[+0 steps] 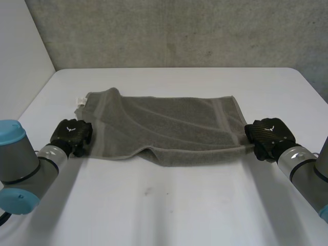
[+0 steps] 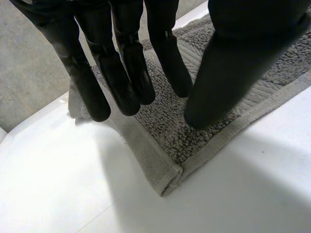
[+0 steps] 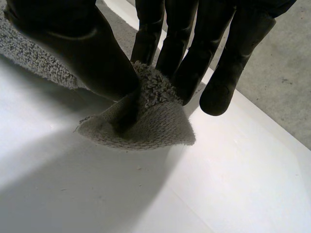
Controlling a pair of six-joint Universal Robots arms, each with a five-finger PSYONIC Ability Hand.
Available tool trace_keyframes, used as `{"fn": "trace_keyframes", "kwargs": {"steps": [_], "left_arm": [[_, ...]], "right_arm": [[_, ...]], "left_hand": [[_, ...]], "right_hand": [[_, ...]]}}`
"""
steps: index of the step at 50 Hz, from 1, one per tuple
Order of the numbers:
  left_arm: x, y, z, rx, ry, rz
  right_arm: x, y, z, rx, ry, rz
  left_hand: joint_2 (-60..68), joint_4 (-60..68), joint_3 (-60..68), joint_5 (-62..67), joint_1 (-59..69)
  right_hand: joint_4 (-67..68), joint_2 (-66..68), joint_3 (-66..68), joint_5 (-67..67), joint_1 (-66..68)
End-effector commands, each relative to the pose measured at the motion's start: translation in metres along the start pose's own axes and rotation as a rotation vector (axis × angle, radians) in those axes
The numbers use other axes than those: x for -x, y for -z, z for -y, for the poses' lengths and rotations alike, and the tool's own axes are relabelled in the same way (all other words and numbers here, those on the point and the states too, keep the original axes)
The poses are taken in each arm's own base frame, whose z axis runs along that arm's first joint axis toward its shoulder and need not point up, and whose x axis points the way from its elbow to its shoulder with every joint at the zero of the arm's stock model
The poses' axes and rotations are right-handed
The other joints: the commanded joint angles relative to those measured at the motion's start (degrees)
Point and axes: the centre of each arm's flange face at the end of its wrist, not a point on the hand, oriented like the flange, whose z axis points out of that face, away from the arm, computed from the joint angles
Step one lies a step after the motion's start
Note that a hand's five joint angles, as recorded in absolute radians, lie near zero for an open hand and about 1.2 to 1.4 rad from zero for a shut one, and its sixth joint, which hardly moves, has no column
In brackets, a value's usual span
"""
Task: Fold the towel.
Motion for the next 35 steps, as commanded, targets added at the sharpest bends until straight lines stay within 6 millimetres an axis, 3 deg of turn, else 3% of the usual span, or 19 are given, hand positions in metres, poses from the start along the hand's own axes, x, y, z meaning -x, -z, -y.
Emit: {"fn": "trace_keyframes", "kwargs": {"steps": [1, 17, 35], "left_arm": [[-0.003, 0.012, -0.001, 0.019, 0.002, -0.005], [0.003, 0.003, -0.004, 0.011, -0.02, 0.005], [0.003, -0.011, -0.01, 0.017, -0.034, 0.002]], "right_arm": [[0.0, 0.0, 0.0, 0.0, 0.0, 0.001], [0.002, 0.001, 0.0, 0.001, 0.001, 0.006], [0.003, 0.0, -0.002, 0.003, 0.001, 0.011]], "left_hand": [[-19.9, -19.9, -20.0, -21.0, -20.7], [-10.2, -10.1, -10.3, -11.3, -10.9], [-10.0, -9.9, -10.1, -11.1, -10.8]], "right_hand": [[3.4, 4.7, 5.2, 4.4, 4.9], [3.4, 4.7, 5.2, 4.4, 4.9], [3.4, 4.7, 5.2, 4.4, 4.9]]}}
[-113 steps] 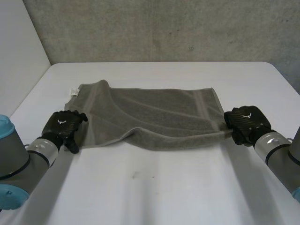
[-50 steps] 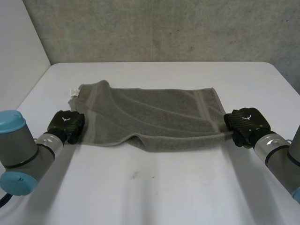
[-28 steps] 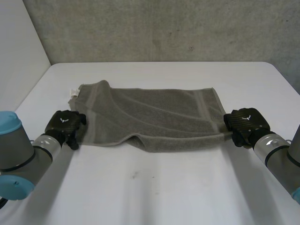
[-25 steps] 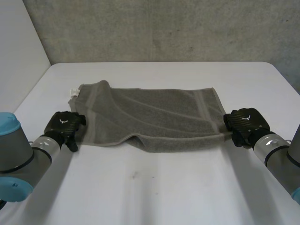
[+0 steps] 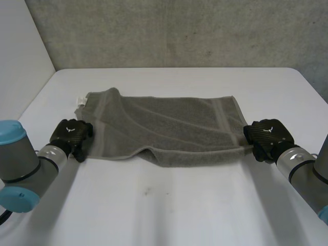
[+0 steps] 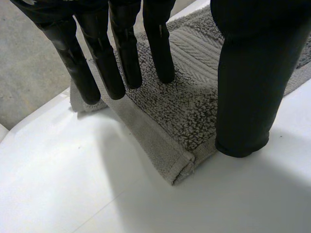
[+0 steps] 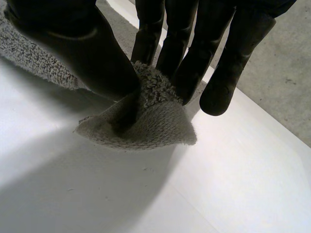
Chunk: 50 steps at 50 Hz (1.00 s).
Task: Fold the towel.
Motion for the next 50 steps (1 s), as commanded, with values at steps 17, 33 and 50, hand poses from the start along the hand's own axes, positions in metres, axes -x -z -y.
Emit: {"fn": "trace_keyframes", "kwargs": {"steps": [17, 33, 50], "left_arm": [[0.005, -0.015, 0.004, -0.036, -0.027, 0.009], [0.005, -0.017, 0.005, -0.053, -0.03, 0.013], [0.003, -0.016, 0.003, -0.046, -0.028, 0.005]], "right_arm": [[0.001, -0.002, -0.003, 0.008, -0.001, 0.005], [0.002, -0.002, -0.004, 0.013, -0.002, 0.009], [0.003, -0.003, -0.006, 0.018, 0.0, 0.013]], "left_hand": [[14.1, 14.2, 14.2, 14.3, 14.2], [14.1, 14.2, 14.2, 14.3, 14.2], [23.4, 23.5, 23.4, 23.6, 23.4]], "right_hand": [[3.4, 4.7, 5.0, 4.4, 4.9], [3.4, 4.7, 5.0, 4.4, 4.9], [3.4, 4.7, 5.0, 4.4, 4.9]]}}
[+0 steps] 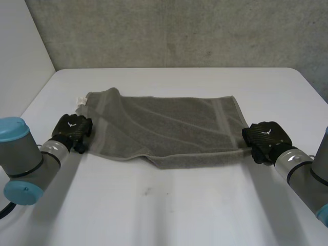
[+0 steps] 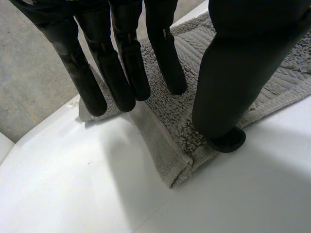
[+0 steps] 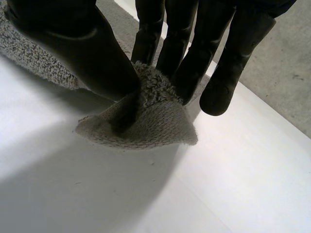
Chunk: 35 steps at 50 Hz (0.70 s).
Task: Fold the towel.
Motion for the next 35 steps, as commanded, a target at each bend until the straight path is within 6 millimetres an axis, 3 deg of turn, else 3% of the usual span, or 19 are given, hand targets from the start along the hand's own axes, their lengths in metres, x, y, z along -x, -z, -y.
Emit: {"fn": "trace_keyframes", "kwargs": {"steps": [1, 11, 27, 35], "left_arm": [[0.0, 0.002, 0.003, -0.002, 0.0, 0.001], [0.004, 0.017, 0.017, -0.023, -0.002, 0.013], [0.0, 0.003, 0.001, 0.002, -0.005, 0.002], [-0.001, -0.001, -0.004, 0.009, -0.003, -0.003]], "right_arm": [[0.0, 0.0, -0.001, 0.002, 0.001, 0.001], [0.0, 0.0, 0.0, 0.001, 0.003, 0.001], [0.0, -0.001, -0.001, 0.003, 0.002, 0.002], [0.001, -0.001, -0.002, 0.005, 0.002, 0.003]], "left_hand": [[7.0, 7.0, 7.1, 7.4, 7.1], [-3.4, -3.4, -3.4, -3.0, -3.3], [-18.4, -18.4, -18.3, -18.0, -18.2], [-16.4, -16.4, -16.3, -16.0, -16.2]], "right_hand": [[3.4, 4.7, 5.0, 4.4, 4.9], [3.4, 4.7, 5.0, 4.4, 4.9], [3.4, 4.7, 5.0, 4.4, 4.9], [3.4, 4.7, 5.0, 4.4, 4.9]]}}
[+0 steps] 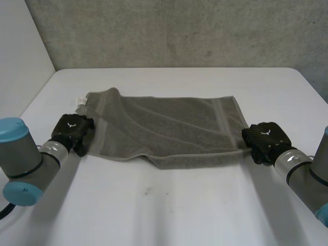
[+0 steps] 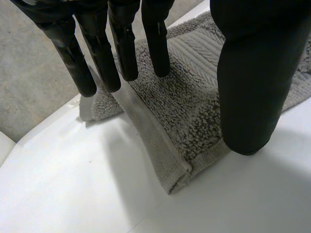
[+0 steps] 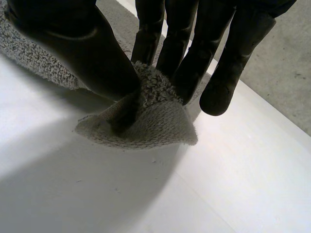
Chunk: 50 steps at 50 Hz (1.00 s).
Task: Fold the towel.
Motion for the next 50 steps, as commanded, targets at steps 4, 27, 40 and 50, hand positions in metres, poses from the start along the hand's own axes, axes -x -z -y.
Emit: {"fn": "trace_keyframes", "kwargs": {"steps": [4, 27, 40, 50], "left_arm": [[-0.001, -0.002, -0.003, 0.005, 0.001, -0.003], [-0.003, -0.003, -0.001, 0.004, 0.012, -0.04], [0.005, 0.008, 0.022, -0.064, 0.004, -0.006], [0.006, 0.028, 0.04, -0.113, 0.066, 0.008]], "right_arm": [[0.0, 0.0, 0.0, 0.001, 0.0, 0.0], [0.0, -0.001, -0.002, 0.005, -0.001, 0.002], [0.001, 0.0, -0.002, 0.006, -0.002, 0.003], [0.001, 0.0, -0.001, 0.003, -0.001, 0.003]], "left_hand": [[7.5, 7.5, 7.5, 7.7, 7.3], [50.5, 50.5, 50.5, 50.8, 50.3], [50.5, 50.5, 50.5, 50.8, 50.3], [50.5, 50.5, 50.5, 50.8, 50.3]], "right_hand": [[3.4, 4.7, 4.9, 4.4, 4.9], [3.4, 4.7, 4.9, 4.4, 4.9], [3.4, 4.7, 4.9, 4.4, 4.9], [3.4, 4.7, 4.9, 4.4, 4.9]]}}
